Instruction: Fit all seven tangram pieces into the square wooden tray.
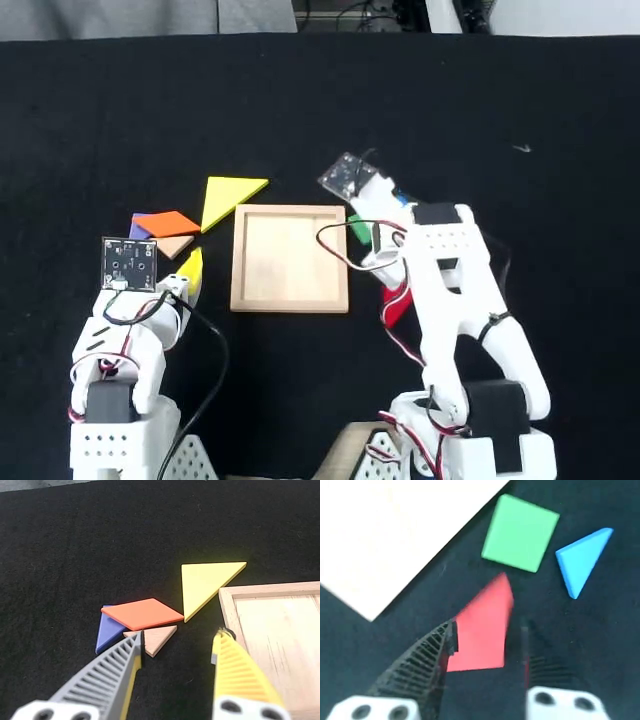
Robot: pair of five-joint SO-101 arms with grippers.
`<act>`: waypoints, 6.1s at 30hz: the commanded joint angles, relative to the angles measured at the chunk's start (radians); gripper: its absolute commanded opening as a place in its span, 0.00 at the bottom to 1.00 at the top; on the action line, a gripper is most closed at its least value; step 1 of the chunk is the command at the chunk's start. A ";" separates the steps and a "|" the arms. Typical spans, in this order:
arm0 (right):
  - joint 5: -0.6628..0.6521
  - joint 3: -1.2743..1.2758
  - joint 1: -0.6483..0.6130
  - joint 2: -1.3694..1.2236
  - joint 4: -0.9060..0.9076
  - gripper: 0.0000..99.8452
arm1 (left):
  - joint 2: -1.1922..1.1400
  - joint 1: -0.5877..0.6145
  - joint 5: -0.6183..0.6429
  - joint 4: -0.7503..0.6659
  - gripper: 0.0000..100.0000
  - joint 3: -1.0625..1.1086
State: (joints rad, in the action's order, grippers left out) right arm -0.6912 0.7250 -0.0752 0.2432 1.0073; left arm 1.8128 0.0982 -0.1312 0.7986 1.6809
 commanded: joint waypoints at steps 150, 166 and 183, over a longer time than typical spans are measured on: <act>-0.161 -0.742 -0.328 -0.503 0.133 0.07 | 0.009 0.444 -0.003 0.170 0.23 -0.016; -0.204 -0.690 -0.347 -0.625 0.106 0.01 | 0.009 0.443 -0.003 0.169 0.23 -0.016; -0.206 -0.621 -0.391 -0.624 0.104 0.01 | 0.009 0.444 -0.003 0.152 0.23 -0.013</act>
State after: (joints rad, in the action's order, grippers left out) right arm -0.8861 0.1051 -0.4526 -0.3905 1.1208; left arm 1.8128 0.5340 -0.1312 0.9720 1.6747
